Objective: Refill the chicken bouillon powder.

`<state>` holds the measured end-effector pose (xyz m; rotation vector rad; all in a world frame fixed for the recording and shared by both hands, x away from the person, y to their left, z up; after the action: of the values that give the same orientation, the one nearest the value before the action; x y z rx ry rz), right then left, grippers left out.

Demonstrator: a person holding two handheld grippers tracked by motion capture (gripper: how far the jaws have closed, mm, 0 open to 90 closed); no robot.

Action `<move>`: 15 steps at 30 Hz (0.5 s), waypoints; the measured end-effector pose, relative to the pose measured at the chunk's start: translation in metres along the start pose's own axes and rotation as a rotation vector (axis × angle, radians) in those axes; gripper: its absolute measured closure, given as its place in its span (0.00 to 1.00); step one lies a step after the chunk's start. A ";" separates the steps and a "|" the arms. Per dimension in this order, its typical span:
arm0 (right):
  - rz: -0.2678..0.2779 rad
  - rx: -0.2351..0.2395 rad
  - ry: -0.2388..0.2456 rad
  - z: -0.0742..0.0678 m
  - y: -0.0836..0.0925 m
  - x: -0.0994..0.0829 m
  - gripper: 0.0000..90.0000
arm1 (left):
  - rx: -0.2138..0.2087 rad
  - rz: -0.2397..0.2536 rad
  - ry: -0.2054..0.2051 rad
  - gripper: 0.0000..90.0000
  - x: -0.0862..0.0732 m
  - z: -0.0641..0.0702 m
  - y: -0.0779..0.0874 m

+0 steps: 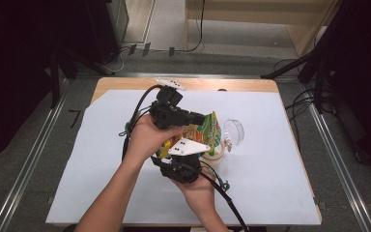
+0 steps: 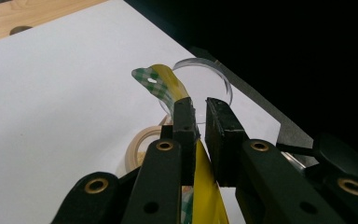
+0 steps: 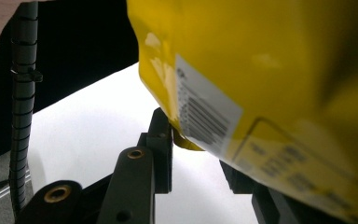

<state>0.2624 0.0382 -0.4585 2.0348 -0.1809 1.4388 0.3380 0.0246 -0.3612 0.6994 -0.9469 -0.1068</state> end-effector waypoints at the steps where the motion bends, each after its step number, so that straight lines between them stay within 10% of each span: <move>1: -0.001 0.000 0.001 0.000 0.000 0.000 0.77 | -0.001 0.000 -0.001 0.92 0.000 0.000 0.000; 15: -0.005 -0.001 0.001 0.002 -0.003 0.001 0.77 | 0.004 0.012 0.005 0.92 0.001 -0.004 0.002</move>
<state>0.2655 0.0399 -0.4588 2.0324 -0.1759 1.4372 0.3411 0.0277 -0.3610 0.6979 -0.9461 -0.0926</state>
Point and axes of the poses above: each handheld gripper's, and its own axes: y roughly backward along the jaws, x roughly out of its top, z roughly to its right, the point moved 7 cm from there along -y, roughly forward along the jaws
